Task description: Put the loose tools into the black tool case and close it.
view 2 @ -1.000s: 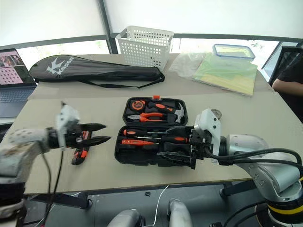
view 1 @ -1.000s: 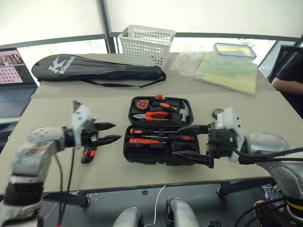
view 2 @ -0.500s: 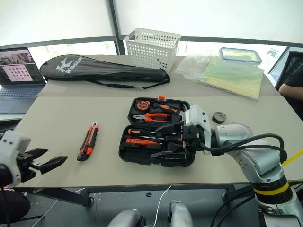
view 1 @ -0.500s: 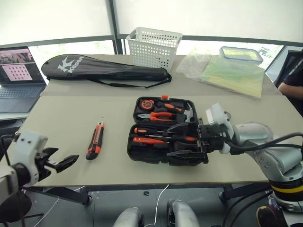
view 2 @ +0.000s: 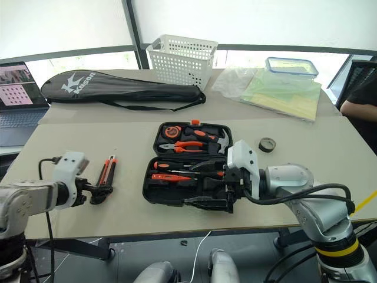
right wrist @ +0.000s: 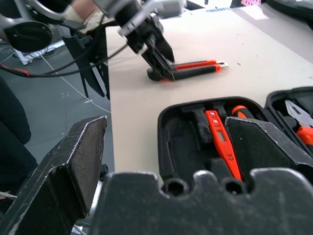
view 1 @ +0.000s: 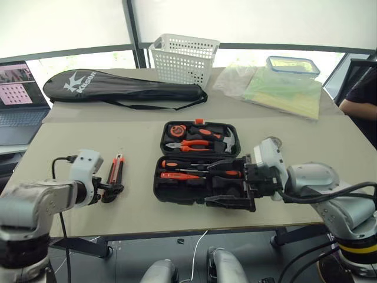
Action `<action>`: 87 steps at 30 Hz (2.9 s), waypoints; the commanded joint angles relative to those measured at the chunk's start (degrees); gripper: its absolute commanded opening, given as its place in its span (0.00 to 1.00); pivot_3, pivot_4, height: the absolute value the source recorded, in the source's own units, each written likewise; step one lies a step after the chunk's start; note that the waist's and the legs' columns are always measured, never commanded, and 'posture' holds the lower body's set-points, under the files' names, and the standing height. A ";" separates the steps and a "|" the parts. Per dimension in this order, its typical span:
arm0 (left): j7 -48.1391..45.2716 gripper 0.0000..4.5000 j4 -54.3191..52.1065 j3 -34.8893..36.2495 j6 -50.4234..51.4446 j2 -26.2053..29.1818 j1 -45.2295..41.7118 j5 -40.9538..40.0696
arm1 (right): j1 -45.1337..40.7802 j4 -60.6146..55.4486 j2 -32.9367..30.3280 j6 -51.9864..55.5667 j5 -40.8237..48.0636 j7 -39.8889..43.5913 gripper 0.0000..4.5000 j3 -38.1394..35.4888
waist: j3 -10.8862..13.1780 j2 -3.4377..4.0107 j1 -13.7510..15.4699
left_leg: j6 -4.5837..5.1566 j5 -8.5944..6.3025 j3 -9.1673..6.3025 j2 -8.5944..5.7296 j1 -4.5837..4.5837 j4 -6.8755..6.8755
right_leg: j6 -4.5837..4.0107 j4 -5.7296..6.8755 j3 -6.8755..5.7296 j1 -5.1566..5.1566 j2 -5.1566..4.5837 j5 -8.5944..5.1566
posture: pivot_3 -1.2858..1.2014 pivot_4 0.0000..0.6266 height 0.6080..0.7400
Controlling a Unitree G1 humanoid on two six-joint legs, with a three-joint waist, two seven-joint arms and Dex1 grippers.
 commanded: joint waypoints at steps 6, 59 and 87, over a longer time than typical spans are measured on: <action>-2.47 0.44 6.52 -2.95 -7.63 2.97 0.63 1.30 | 1.16 -3.54 -1.53 0.43 2.54 -1.26 1.00 -3.57 | -0.05 0.07 0.60 | -0.10 0.12 0.00 0.00 0.16 -0.25 | -0.05 0.04 0.41 0.02 -0.07 -0.05 | 0.52 0.24 1.00; -70.38 0.99 28.20 -44.57 -59.76 -1.72 -35.57 23.29 | 13.26 -11.79 -5.32 1.85 5.40 -11.58 1.00 -10.69 | 0.06 -0.17 0.69 | 1.01 -0.10 0.01 -0.01 -0.86 0.70 | 0.34 -0.33 -0.12 -0.13 -0.09 0.21 | 0.52 0.24 1.00; -62.88 0.01 34.38 -45.12 -78.24 -3.71 -27.77 29.90 | 11.38 -10.11 -5.30 1.51 4.80 -10.60 1.00 -9.32 | 0.04 -0.16 0.59 | 1.00 -0.10 0.03 -0.01 -0.85 0.70 | 0.34 -0.30 -0.11 -0.15 -0.10 0.21 | 0.52 0.24 1.00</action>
